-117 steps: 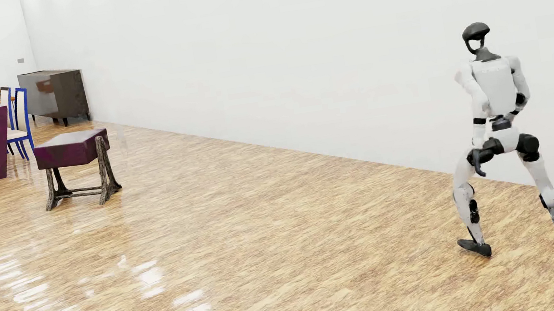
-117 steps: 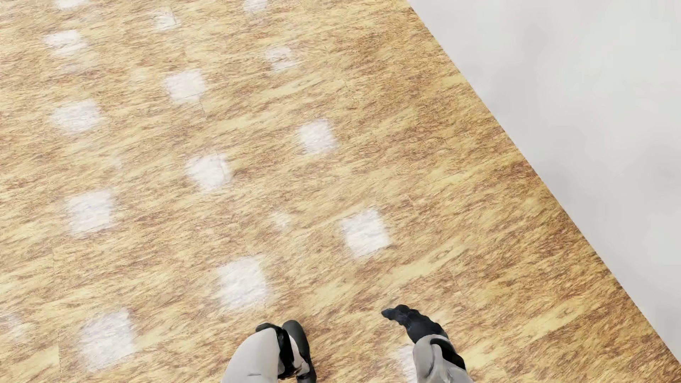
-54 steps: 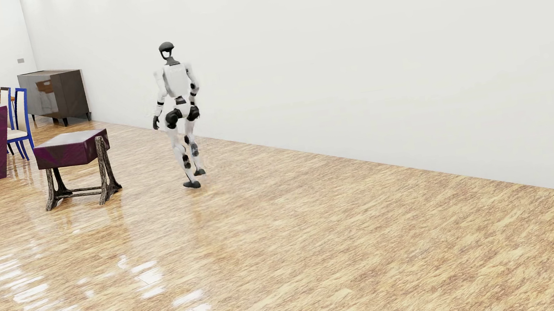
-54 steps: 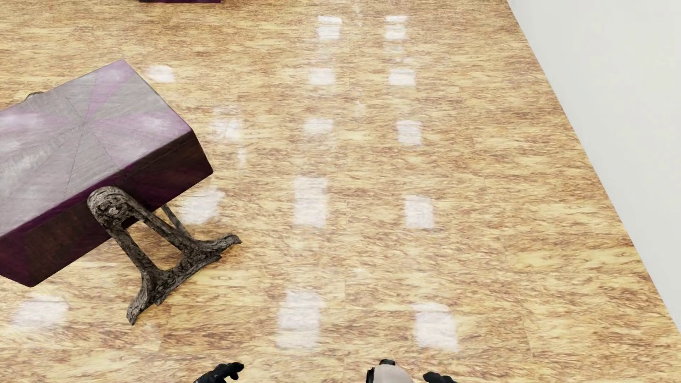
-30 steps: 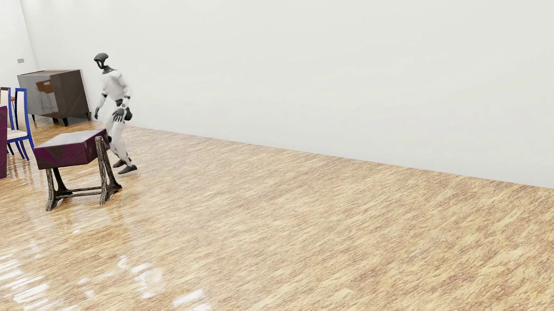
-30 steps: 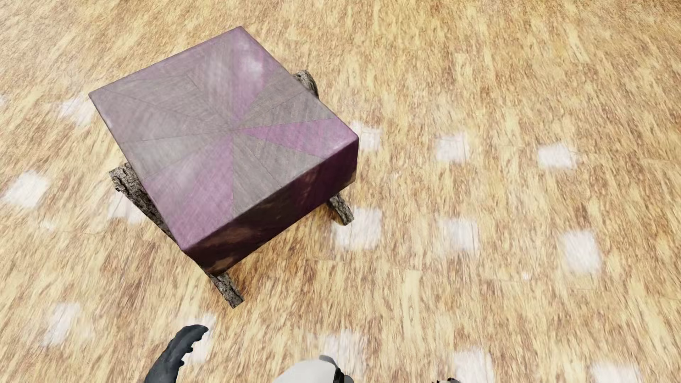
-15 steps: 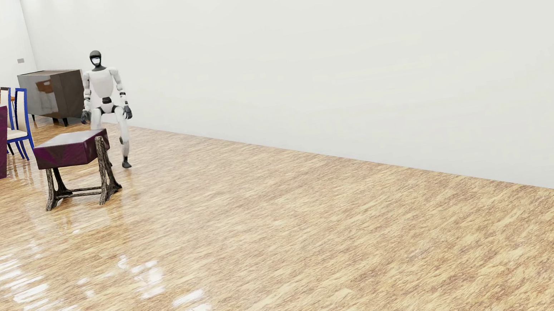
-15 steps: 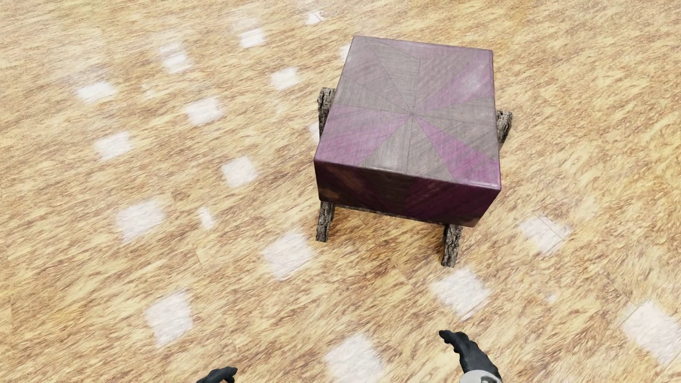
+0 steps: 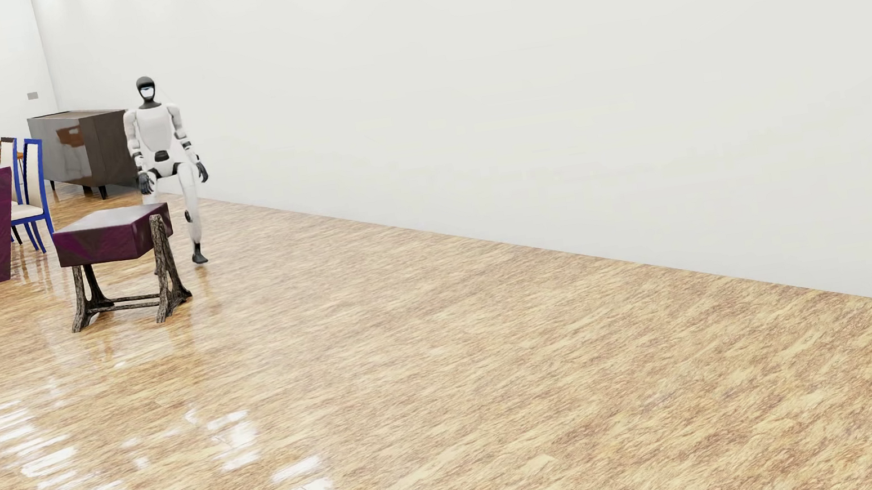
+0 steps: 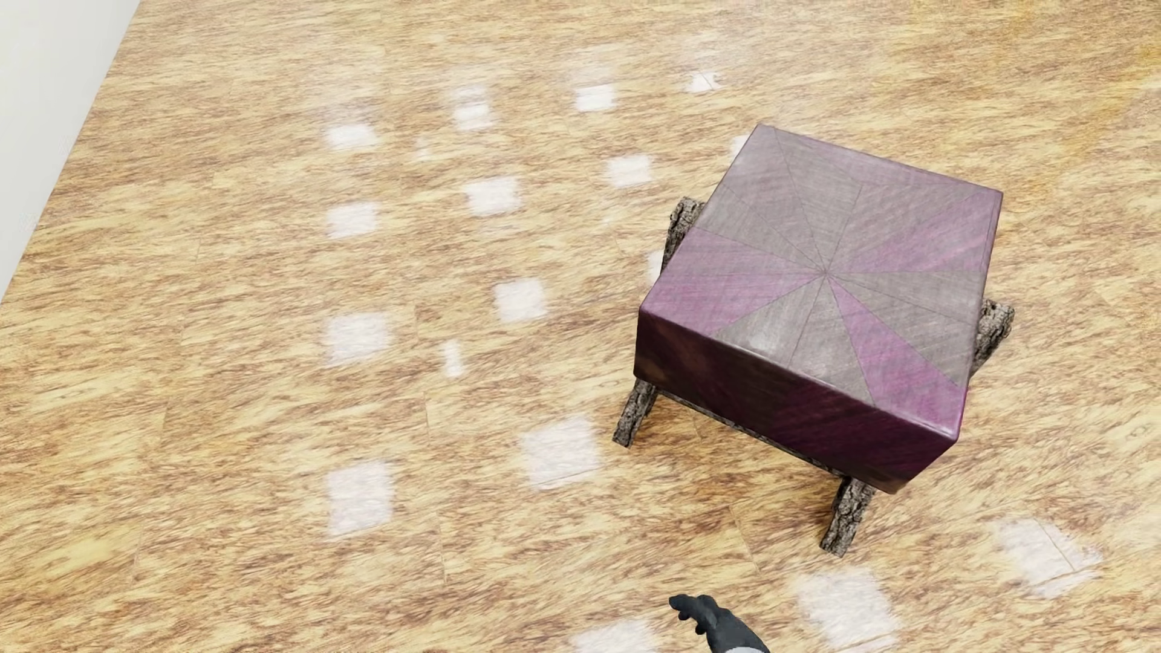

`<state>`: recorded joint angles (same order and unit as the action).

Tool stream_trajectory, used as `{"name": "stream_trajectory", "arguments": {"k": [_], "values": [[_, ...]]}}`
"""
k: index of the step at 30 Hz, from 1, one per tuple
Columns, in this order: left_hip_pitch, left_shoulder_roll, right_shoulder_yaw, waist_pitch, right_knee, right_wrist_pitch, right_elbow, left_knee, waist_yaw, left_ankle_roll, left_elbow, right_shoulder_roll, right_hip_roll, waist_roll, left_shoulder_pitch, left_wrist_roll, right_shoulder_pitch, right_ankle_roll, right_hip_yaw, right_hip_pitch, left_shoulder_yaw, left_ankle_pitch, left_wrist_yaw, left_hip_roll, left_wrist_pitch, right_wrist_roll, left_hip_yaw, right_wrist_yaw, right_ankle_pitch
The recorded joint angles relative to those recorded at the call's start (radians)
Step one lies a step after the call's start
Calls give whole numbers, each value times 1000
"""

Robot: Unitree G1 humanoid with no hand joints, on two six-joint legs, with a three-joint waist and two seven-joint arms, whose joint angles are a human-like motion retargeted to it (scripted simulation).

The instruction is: Walk to the dark purple endtable

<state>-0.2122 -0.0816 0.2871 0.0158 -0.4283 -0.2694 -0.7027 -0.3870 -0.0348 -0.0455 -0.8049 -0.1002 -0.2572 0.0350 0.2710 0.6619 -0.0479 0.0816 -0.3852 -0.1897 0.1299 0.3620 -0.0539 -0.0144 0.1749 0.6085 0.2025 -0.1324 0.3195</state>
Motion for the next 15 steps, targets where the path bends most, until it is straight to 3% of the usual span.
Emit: {"name": "stream_trajectory", "arguments": {"k": [2, 4, 7, 11, 15], "values": [[-9, 41, 81, 4, 75, -10, -22, -20, -8, 13, -9, 7, 51, -12, -7, -28, 51, -10, -10, 31, 111, 3, -37, 40, 38, 28, -2, 62, -36], [-10, 86, 150, 4, 67, -8, -33, -31, -20, 24, -8, -11, 82, -22, -28, -56, 95, -23, 7, 19, 193, 13, -57, 73, 44, 37, 12, 96, -31], [-9, 94, 186, 3, 48, -33, -74, -46, -22, 40, -14, -46, 112, -33, -49, 22, 120, -40, 13, 21, 148, 17, -16, 107, 9, 0, 14, 91, -12], [-10, 70, 126, 5, 50, -80, -99, -48, -5, 59, 0, -84, 128, -39, -96, 115, 53, -57, -20, 39, 62, 11, 65, 120, -24, -82, -18, 43, 1], [-6, 73, 144, 7, 46, -127, -188, -44, 6, 73, 35, -116, 138, -45, -111, 78, 3, -68, -27, 40, 85, 8, 19, 131, -32, -119, -23, 77, 13]]}}
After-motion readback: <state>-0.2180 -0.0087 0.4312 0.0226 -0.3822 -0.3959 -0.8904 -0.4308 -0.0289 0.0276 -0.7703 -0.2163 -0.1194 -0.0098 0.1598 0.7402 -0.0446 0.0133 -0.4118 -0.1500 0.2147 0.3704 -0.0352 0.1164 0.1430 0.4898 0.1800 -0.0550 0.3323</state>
